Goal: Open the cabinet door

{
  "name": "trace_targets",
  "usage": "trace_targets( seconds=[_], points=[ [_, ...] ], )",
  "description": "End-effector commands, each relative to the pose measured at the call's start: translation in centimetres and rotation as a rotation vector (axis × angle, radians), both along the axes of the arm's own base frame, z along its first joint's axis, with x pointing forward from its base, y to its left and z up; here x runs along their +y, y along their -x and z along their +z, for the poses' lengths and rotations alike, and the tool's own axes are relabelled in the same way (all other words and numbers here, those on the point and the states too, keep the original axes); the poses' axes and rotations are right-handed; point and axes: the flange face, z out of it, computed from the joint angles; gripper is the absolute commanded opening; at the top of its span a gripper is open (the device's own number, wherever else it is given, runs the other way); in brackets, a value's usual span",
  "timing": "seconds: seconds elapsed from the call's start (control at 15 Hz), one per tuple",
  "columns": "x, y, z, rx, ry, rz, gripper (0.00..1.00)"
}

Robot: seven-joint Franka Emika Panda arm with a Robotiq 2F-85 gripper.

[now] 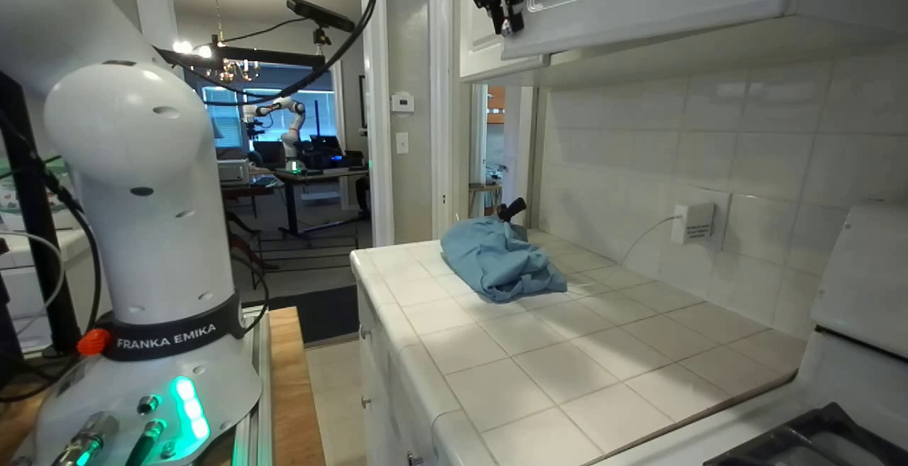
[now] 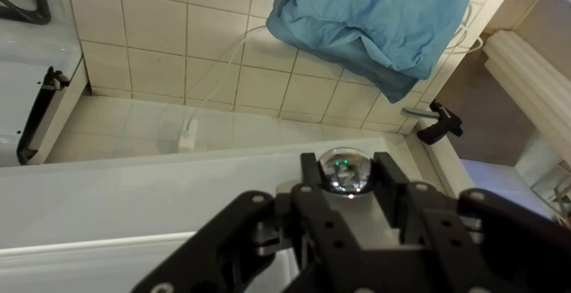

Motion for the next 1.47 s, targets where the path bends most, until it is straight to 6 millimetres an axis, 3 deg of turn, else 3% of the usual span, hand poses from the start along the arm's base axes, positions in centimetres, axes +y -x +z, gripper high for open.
trace_targets(
  seconds=[0.0, 0.47, 1.4],
  points=[
    [0.8, 4.2, 1.0, 0.053, -0.040, 0.129, 0.10],
    [-2.2, 7.1, 1.2, 0.128, -0.033, 0.264, 0.10],
    [-7.2, 10.8, 1.4, 0.231, -0.032, 0.492, 0.10]
  ],
)
